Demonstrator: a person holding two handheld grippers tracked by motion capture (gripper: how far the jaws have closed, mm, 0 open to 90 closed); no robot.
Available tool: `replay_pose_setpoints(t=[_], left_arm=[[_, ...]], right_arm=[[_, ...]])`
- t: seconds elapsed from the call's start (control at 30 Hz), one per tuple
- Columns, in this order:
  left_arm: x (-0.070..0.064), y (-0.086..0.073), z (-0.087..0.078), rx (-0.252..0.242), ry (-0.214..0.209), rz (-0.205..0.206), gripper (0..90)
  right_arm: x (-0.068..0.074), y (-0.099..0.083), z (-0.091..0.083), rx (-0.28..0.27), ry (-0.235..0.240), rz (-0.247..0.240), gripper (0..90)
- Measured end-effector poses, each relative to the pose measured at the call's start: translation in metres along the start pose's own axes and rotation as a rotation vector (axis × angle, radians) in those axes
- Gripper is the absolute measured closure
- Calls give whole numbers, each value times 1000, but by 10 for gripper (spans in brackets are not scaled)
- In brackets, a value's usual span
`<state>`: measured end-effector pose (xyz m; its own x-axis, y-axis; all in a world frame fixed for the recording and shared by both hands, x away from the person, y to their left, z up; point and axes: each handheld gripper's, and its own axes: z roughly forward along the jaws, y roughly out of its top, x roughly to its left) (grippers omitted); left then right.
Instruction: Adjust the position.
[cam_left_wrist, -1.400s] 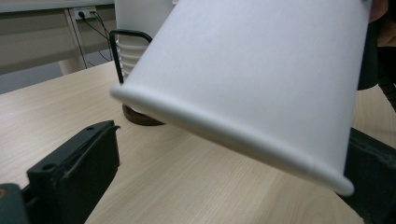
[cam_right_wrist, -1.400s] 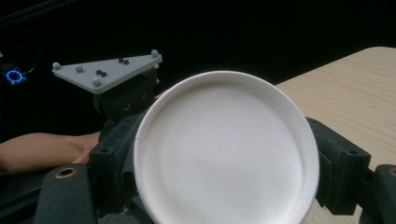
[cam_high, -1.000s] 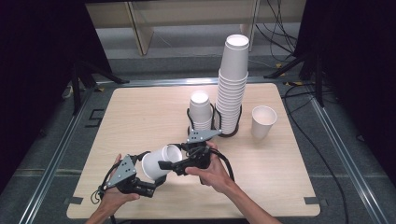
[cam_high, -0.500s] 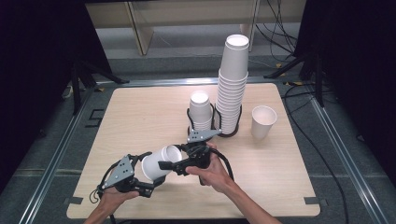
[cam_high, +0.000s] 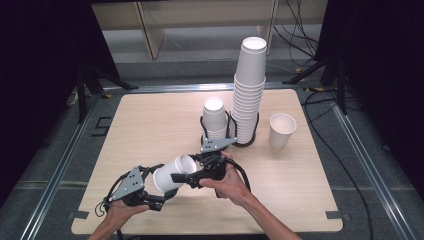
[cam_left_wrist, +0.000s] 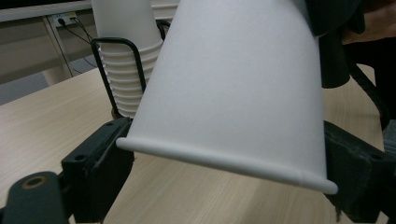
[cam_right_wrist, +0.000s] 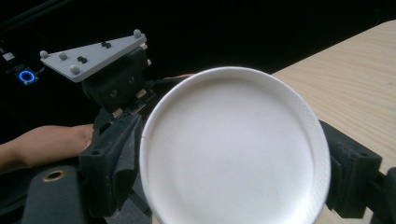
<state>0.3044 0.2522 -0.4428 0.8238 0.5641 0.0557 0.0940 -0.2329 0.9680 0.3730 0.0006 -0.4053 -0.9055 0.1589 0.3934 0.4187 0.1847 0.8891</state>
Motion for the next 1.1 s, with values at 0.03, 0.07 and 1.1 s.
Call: replay_pose_setpoints(t=[0.03,0.07,1.1], left_arm=[[0,0,0,2,-4,-2,122],[0,0,0,2,-5,0,123],[-10,-3,6,146,-100,110,125]], right_arm=[[-1,0,1,-5,1,-16,186],[-1,0,1,-1,-5,-31,181],[26,13,-11,457,-96,-303,177]])
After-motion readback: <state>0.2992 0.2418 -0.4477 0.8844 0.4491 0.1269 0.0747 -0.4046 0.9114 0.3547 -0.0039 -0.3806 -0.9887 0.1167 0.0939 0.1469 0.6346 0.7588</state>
